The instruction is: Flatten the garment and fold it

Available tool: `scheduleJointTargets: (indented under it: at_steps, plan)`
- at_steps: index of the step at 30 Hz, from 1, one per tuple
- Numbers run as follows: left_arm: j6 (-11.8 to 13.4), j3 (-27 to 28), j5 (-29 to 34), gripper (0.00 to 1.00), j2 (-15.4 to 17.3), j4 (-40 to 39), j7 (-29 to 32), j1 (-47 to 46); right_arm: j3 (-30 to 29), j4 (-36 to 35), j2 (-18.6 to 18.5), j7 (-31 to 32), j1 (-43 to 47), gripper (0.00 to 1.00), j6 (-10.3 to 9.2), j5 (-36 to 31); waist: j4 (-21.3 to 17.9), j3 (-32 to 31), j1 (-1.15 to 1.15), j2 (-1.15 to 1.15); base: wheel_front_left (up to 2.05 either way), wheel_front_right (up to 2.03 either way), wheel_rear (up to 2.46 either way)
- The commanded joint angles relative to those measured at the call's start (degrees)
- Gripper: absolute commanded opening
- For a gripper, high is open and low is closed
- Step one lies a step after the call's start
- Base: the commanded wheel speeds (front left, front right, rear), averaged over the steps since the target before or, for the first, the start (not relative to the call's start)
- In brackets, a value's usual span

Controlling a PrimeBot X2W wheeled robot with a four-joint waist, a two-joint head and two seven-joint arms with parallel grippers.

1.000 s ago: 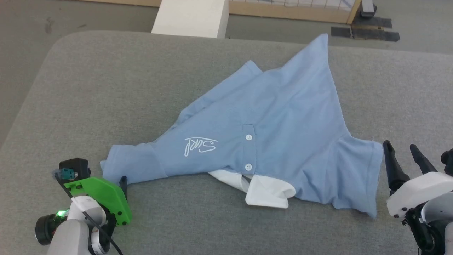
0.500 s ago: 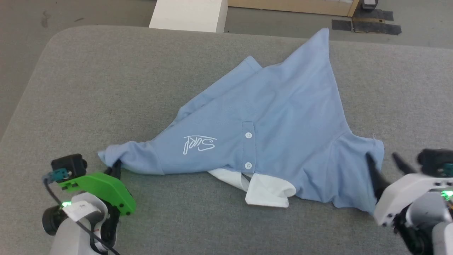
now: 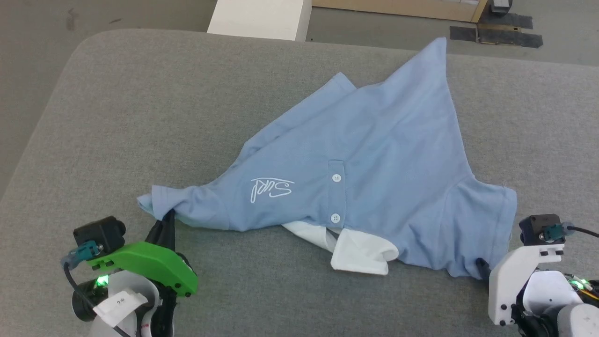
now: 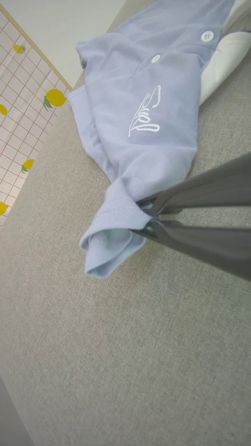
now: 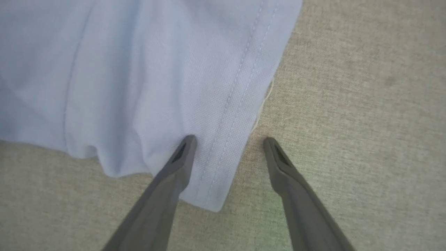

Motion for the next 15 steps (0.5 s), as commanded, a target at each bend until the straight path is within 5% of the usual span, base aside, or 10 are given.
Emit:
scheduleJointTargets:
  at_steps: [1, 2, 3, 4, 5, 12, 15]
  plan:
    - [0.5, -0.2, -0.2, 0.00, -0.2, -0.4, 0.2, 0.8, 0.6, 1.2, 0.3, 0.4, -0.8, 1.00, -0.09, 0.0, 0.0, 0.1, 0.00, 0.00, 0.00, 0.00, 0.00]
    - [0.5, -0.3, -0.2, 0.00, -0.2, -0.4, 0.2, 0.9, 0.9, 1.7, 0.3, 0.4, -1.0, 1.00, -0.09, 0.4, -0.1, 0.1, 0.00, 0.00, 0.00, 0.00, 0.00]
    - [0.6, -0.3, -0.3, 0.00, -0.2, -0.3, 0.2, 1.0, 1.3, 2.2, 0.3, 0.2, -1.3, 0.83, -0.09, 0.9, -0.2, 0.0, 0.00, 0.00, 0.00, 0.00, 0.00]
    - [0.6, -0.3, -0.3, 0.00, -0.2, -0.3, 0.2, 1.0, 1.5, 2.5, 0.4, -0.2, -1.6, 0.27, -0.09, 1.4, -0.3, 0.0, 0.00, 0.00, 0.00, 0.00, 0.00]
    - [0.6, -0.4, -0.4, 0.00, -0.2, -0.2, 0.1, 1.1, 1.9, 2.8, 0.2, -1.0, -2.0, 0.00, -0.09, 2.0, -0.5, -0.1, 0.00, 0.00, 0.00, 0.00, 0.00]
    - [-1.0, 2.1, -6.3, 0.00, -0.9, -2.3, -0.8, -0.5, 0.2, 1.4, -0.1, -7.4, -7.0, 0.00, -0.09, 12.8, -2.3, -2.2, 0.00, 0.00, 0.00, 0.00, 0.00]
    - [-2.3, 3.6, -9.4, 0.00, -0.2, -4.6, -0.4, -3.2, -2.5, -1.0, 0.3, -9.4, -11.5, 0.00, -0.09, 22.3, -3.1, -3.8, 0.00, 0.00, 0.00, 0.00, 0.00]
